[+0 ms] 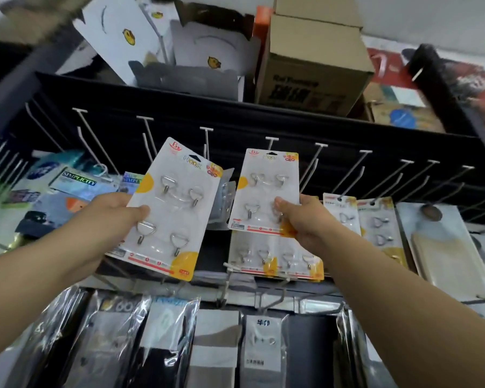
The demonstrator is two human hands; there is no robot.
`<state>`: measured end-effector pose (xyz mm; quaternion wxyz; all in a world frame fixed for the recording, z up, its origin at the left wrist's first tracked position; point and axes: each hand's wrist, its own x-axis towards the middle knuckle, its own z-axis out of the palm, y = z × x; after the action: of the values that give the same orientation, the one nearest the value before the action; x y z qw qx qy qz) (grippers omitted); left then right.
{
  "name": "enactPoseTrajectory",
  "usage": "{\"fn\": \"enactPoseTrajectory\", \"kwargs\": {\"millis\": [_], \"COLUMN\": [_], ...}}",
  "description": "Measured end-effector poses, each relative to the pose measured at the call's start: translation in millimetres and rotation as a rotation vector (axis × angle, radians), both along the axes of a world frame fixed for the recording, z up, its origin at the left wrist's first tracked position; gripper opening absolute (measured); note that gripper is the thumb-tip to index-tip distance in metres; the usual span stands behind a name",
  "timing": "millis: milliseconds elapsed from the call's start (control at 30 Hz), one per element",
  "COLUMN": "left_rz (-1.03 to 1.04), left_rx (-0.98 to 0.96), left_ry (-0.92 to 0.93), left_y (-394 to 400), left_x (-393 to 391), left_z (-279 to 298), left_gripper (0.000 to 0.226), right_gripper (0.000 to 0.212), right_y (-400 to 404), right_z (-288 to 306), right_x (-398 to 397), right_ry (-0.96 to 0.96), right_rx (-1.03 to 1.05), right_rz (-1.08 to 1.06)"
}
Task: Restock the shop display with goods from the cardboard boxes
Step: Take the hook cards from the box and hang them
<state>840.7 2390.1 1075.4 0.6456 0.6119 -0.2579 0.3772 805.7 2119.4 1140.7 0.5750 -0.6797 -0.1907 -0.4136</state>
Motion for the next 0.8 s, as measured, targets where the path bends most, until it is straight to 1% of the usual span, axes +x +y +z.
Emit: {"fn": "enactPoseTrajectory", "kwargs": {"millis": [200, 467, 500, 667, 800], "left_rz": [0.025, 0.022, 0.016, 0.013, -0.013], "left_rx": [0.007, 0.007, 0.000, -0.032, -0.054], "left_ry": [0.013, 0.028, 0.028, 0.010, -0.021], "left_y": [12.8, 20.3, 20.6, 24.7, 27.0], "left_x": [9.2, 18.6, 19.8, 23.7, 30.9], "left_z": [4.1, 0.2, 0.4, 5.6, 11.3], "left_gripper": [0.012, 0.011, 0.012, 0.016, 0.020], "right_gripper": [0.005, 0.009, 0.012, 0.042, 0.043], "right_y": [1.6, 1.2, 0.2, -3.0, -7.7], "right_z": [-0.4, -10.5, -11.5, -7.7, -2.8], "right_x": [1.9, 20.8, 26.6, 53.0, 70.2], "right_ry": [0.036, 0.105, 0.111, 0.187, 0.319], "right_rx": [-0.010, 0.001, -0.007, -0.091, -0.273], "right_rz": [-0.004, -0.064, -0.085, -0.307, -0.583]}}
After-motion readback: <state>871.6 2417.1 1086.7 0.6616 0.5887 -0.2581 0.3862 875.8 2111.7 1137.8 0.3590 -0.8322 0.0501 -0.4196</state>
